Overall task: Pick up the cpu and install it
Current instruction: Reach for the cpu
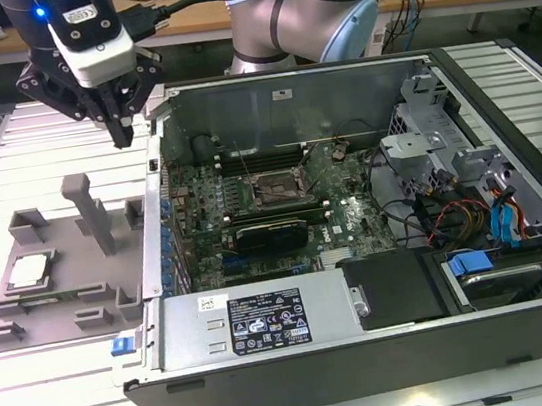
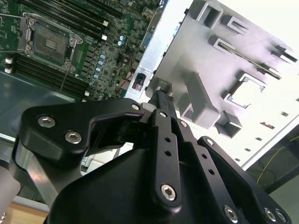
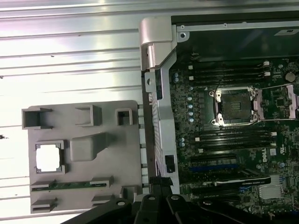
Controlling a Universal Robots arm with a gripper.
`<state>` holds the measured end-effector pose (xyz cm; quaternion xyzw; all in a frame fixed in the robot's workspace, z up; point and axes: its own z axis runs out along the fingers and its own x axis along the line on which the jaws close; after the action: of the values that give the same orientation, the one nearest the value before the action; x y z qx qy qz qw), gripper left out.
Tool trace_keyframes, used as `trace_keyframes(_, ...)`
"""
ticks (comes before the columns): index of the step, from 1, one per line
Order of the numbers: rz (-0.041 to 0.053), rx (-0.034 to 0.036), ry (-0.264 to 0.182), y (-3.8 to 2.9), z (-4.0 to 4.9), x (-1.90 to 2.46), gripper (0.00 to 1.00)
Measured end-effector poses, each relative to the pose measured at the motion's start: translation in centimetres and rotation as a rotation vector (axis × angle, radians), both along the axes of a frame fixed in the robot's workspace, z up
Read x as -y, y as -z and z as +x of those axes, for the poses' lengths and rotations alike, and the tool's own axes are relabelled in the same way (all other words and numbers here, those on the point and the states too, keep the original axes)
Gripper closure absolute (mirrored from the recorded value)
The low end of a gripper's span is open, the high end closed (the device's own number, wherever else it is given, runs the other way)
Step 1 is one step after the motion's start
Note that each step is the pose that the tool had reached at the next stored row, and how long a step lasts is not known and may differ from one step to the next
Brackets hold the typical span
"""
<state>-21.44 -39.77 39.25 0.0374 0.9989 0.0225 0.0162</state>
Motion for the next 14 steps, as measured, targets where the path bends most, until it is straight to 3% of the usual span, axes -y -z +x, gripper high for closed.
trace_keyframes(9,-0.0001,0.0003,0.000,0.01,-1.25,-0.08,0.89)
trace_keyframes(14,0.0000,0.0009,0.000,0.04,-2.54,-0.17,0.89)
